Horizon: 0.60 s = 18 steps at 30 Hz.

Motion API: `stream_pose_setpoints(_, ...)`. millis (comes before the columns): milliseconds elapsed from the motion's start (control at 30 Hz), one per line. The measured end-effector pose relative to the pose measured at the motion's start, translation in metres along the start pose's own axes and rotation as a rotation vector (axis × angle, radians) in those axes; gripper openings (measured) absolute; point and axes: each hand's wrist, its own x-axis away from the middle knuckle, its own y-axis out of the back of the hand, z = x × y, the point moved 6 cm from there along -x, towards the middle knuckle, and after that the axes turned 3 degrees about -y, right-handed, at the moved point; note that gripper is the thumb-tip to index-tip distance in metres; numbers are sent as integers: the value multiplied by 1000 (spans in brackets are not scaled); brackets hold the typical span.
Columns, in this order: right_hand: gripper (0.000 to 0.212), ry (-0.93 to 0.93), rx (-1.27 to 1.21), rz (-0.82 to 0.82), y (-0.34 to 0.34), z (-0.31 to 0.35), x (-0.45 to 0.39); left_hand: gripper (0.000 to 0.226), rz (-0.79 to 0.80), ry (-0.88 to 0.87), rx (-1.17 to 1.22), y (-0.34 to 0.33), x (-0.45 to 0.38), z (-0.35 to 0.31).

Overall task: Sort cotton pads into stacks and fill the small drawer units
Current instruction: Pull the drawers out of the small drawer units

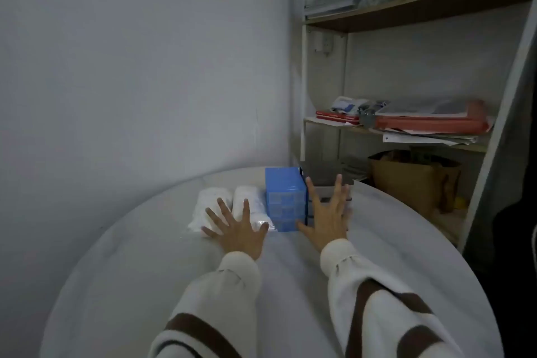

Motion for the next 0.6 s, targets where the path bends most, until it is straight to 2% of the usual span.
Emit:
stream_pose_setpoints(100,92,60,144,30,-10,10,-3,69,44,4,-115,-5,-9,13)
stream_pose_setpoints(200,85,85,218,49,-22,11,-6,66,81,-28,-61,-15,-15,22)
stream_pose_setpoints(600,87,125,215,76,-27,13,-27,65,111,-69,15,-22,-33,22)
